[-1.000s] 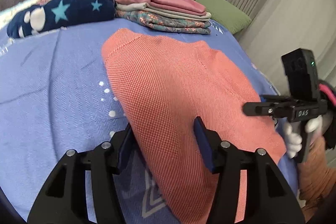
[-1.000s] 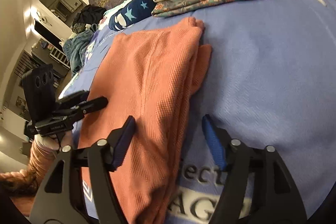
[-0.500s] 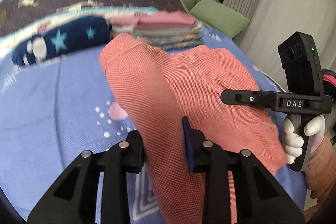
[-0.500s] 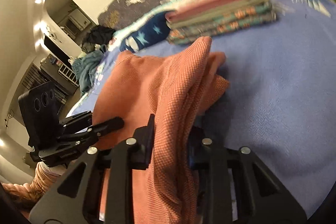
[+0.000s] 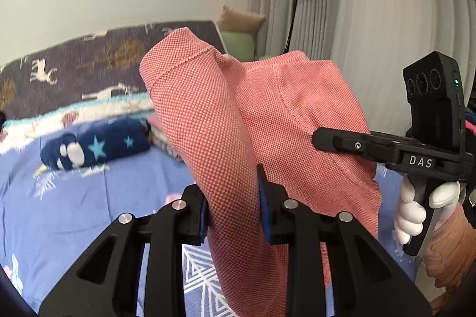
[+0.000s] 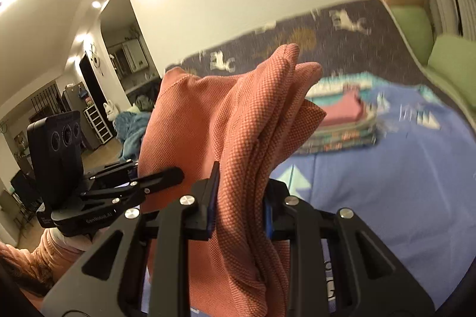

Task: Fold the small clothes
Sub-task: 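Lift the folded coral sweatshirt up with both tools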

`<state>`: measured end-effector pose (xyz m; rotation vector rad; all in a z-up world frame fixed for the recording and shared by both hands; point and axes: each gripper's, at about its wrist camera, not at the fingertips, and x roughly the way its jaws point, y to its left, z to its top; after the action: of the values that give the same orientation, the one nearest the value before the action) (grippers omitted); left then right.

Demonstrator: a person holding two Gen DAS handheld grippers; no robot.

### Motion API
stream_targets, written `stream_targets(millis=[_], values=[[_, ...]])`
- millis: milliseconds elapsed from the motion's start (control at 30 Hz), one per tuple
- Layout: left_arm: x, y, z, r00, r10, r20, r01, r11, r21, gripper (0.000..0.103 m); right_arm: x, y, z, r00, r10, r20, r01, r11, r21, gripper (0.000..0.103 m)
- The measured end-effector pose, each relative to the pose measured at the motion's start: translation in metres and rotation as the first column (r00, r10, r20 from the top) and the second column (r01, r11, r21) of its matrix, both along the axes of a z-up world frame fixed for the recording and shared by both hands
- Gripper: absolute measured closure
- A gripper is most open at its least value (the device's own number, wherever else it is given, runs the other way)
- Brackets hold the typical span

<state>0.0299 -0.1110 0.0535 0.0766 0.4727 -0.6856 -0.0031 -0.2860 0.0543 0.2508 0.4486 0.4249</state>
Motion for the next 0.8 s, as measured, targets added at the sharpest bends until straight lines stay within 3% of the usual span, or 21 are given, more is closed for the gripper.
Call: stream_targets(millis=[167, 467, 800], values=[[-0.016, -0.004, 0.027, 0.996, -0.009, 0.085, 0.009, 1.000, 0.009, 0.076, -0.017, 0.000, 0.026, 0.997, -0.022, 0.077, 0.024, 0.999, -0.022, 0.079], [-0.021, -0.007, 0.050, 0.987, -0.019, 0.162, 0.016, 1.000, 0.023, 0.076, -0.036, 0.005, 0.046, 0.978, -0.070, 0.197, 0.080, 0.996, -0.044, 0.079], [0.023, -0.031, 0.089, 0.975, -0.006, 0.222, -0.008, 0.998, 0.063, 0.076, 0.003, -0.014, 0.081, 0.963, -0.081, 0.256, 0.100, 0.993, -0.061, 0.080]])
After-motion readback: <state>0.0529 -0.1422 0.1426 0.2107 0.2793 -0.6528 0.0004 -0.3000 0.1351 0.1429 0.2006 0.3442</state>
